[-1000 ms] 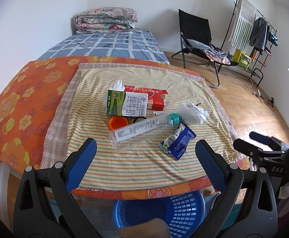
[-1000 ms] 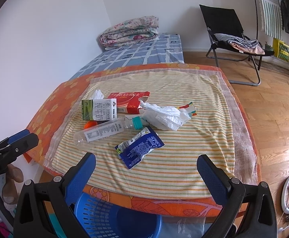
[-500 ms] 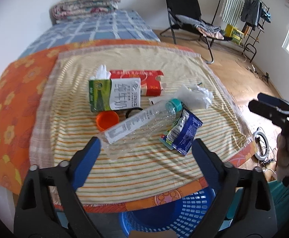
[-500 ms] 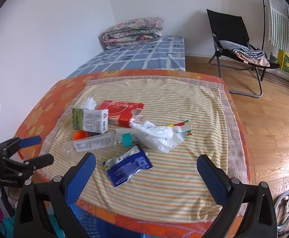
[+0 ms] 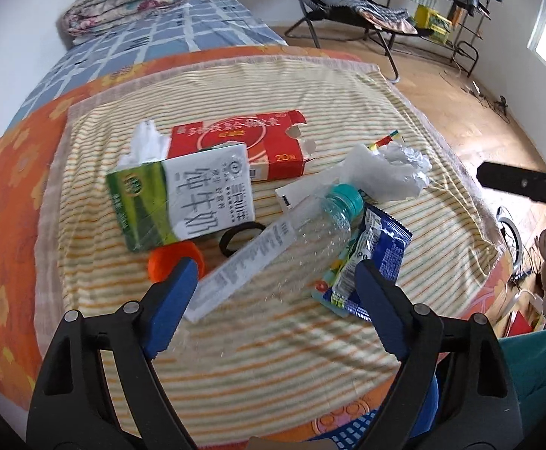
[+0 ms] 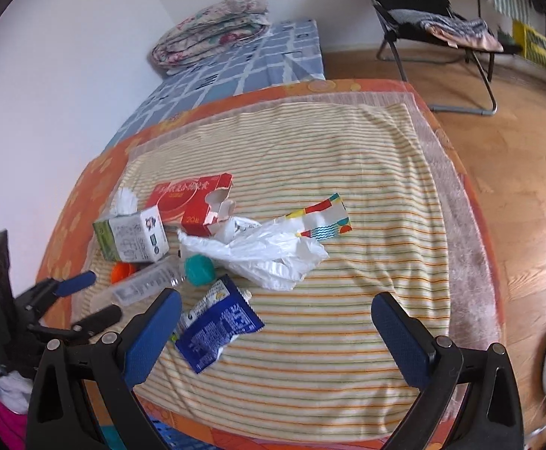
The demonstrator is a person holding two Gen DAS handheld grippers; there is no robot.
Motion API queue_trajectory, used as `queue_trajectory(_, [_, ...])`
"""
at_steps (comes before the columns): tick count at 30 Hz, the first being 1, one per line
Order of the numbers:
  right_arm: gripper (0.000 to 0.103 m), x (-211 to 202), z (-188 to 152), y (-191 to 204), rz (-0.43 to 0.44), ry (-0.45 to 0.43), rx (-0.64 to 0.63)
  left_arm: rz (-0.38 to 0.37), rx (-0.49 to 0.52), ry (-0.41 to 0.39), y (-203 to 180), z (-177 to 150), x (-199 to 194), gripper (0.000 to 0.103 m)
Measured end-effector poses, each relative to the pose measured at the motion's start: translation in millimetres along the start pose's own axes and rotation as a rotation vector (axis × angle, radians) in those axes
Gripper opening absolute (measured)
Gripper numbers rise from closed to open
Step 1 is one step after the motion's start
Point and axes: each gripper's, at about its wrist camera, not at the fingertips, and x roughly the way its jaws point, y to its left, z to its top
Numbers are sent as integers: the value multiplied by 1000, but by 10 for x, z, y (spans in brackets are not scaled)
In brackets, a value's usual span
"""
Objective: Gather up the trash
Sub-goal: 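Grasp the clear plastic bottle with the left tool while the right tool grasps the white plastic bag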
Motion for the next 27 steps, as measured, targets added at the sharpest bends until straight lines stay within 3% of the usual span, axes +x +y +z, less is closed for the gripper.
queue_trajectory(8, [102, 199, 140, -88, 1, 15, 82, 71, 91, 49, -55, 59, 299, 88])
queue_trajectory(17, [102, 590, 224, -347, 37, 80, 268, 46, 111, 104, -91, 4, 543, 88])
queue_trajectory(19, [102, 706, 218, -375, 61, 103, 311, 34, 113, 120, -116, -12, 595, 80])
queue_trajectory(24, [101, 938, 165, -381, 103, 160, 369, 36, 139, 116, -171, -16, 614, 75])
queue_trajectory(27, [90, 1003, 130, -389, 145, 181, 402, 24, 123, 111, -151, -21, 589, 69])
